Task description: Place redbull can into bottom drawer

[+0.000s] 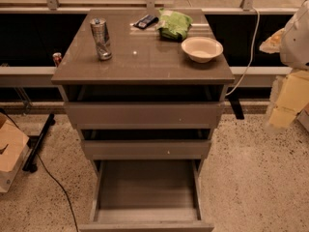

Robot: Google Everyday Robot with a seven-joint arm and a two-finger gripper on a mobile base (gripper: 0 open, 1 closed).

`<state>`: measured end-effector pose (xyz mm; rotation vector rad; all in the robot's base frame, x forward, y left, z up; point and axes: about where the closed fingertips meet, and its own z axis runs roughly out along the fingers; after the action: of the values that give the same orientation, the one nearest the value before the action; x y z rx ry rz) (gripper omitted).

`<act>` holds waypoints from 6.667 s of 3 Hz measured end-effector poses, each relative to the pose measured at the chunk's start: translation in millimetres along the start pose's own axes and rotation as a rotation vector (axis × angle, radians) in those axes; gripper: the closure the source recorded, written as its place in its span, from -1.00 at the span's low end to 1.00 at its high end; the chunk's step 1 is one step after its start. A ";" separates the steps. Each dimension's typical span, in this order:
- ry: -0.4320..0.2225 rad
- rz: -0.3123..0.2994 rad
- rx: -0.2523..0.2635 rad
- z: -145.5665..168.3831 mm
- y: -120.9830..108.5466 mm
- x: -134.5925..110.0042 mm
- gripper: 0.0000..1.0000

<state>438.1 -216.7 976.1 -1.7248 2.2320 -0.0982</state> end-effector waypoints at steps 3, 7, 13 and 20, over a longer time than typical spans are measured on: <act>-0.101 -0.020 0.076 -8.2 -8.9 -29.0 -1.00; -0.652 -0.059 0.022 22.1 -88.8 -211.4 -1.00; -0.952 -0.067 -0.005 132.7 -158.8 -386.1 -1.00; -1.056 0.177 -0.098 235.5 -213.5 -454.0 -0.64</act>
Offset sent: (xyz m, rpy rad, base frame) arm 0.0030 0.0105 0.0048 -0.0037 -0.0557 0.0158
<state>805.7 190.9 899.3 -1.1522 1.5530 0.7819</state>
